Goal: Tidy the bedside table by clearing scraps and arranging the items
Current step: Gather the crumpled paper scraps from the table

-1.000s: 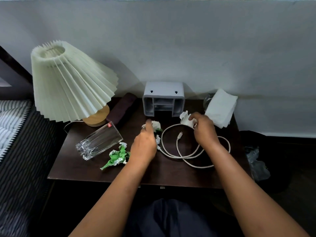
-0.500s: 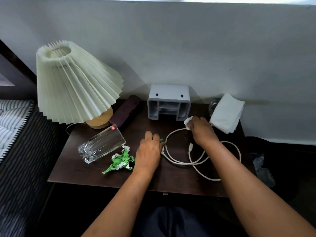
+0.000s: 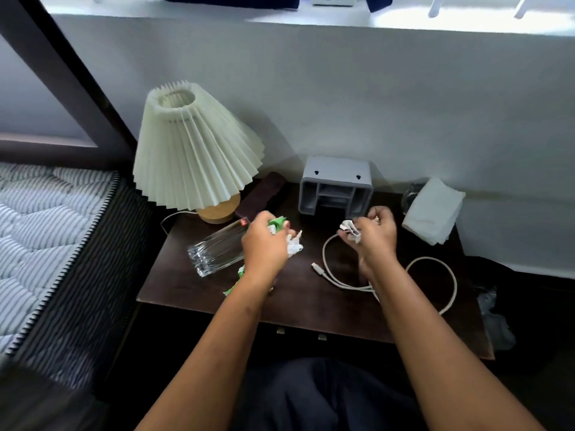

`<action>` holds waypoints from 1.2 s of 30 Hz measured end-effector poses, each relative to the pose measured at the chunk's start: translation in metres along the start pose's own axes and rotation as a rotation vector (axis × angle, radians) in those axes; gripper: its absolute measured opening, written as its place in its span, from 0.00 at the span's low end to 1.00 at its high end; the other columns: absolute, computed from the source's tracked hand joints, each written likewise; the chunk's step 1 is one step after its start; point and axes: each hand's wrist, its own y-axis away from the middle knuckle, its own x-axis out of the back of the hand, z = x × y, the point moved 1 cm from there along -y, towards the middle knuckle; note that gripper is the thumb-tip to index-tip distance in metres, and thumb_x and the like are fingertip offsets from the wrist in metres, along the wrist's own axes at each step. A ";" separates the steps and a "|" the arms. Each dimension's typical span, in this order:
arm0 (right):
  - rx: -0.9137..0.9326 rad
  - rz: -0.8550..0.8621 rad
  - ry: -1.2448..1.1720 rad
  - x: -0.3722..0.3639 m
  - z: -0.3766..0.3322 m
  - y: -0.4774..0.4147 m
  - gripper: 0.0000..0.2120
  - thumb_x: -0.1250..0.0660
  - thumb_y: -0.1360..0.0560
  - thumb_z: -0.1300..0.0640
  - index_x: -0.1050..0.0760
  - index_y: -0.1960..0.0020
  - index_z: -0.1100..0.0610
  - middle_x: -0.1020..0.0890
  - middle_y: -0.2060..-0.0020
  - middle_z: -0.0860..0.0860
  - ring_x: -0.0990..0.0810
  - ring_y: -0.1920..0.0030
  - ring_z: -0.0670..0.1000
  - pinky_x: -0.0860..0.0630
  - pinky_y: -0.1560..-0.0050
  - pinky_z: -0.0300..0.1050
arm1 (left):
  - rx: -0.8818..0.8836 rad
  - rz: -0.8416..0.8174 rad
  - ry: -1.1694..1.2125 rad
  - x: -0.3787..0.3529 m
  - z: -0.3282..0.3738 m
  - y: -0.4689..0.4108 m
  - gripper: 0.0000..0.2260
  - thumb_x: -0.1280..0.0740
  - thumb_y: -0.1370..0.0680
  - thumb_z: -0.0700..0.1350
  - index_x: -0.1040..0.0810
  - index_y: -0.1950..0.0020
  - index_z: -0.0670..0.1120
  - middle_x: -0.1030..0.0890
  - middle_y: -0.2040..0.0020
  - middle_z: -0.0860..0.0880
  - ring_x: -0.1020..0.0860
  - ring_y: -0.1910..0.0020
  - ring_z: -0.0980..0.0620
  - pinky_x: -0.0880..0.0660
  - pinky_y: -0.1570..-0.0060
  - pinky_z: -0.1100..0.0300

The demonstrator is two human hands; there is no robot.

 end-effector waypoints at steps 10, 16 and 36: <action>-0.080 -0.196 0.343 -0.033 0.033 0.034 0.15 0.45 0.30 0.67 0.25 0.66 0.53 0.29 0.72 0.51 0.30 0.70 0.49 0.32 0.70 0.43 | 0.033 -0.046 -0.377 0.055 -0.066 0.026 0.18 0.36 0.27 0.61 0.30 0.51 0.47 0.22 0.59 0.46 0.24 0.54 0.41 0.30 0.55 0.53; -0.086 -0.416 0.488 -0.044 0.053 0.057 0.03 0.33 0.27 0.55 0.22 0.57 0.54 0.23 0.64 0.49 0.26 0.66 0.47 0.31 0.68 0.39 | -0.085 -0.201 -0.791 0.039 -0.085 0.028 0.25 0.35 0.27 0.60 0.36 0.34 0.52 0.20 0.47 0.41 0.22 0.47 0.37 0.26 0.53 0.49; -0.235 -0.452 -0.184 -0.052 0.025 0.145 0.12 0.42 0.22 0.57 0.23 0.46 0.60 0.17 0.56 0.53 0.18 0.57 0.48 0.24 0.54 0.40 | 0.360 0.022 0.775 0.013 -0.013 0.060 0.06 0.41 0.25 0.39 0.25 0.54 0.41 0.23 0.51 0.40 0.23 0.53 0.45 0.25 0.56 0.55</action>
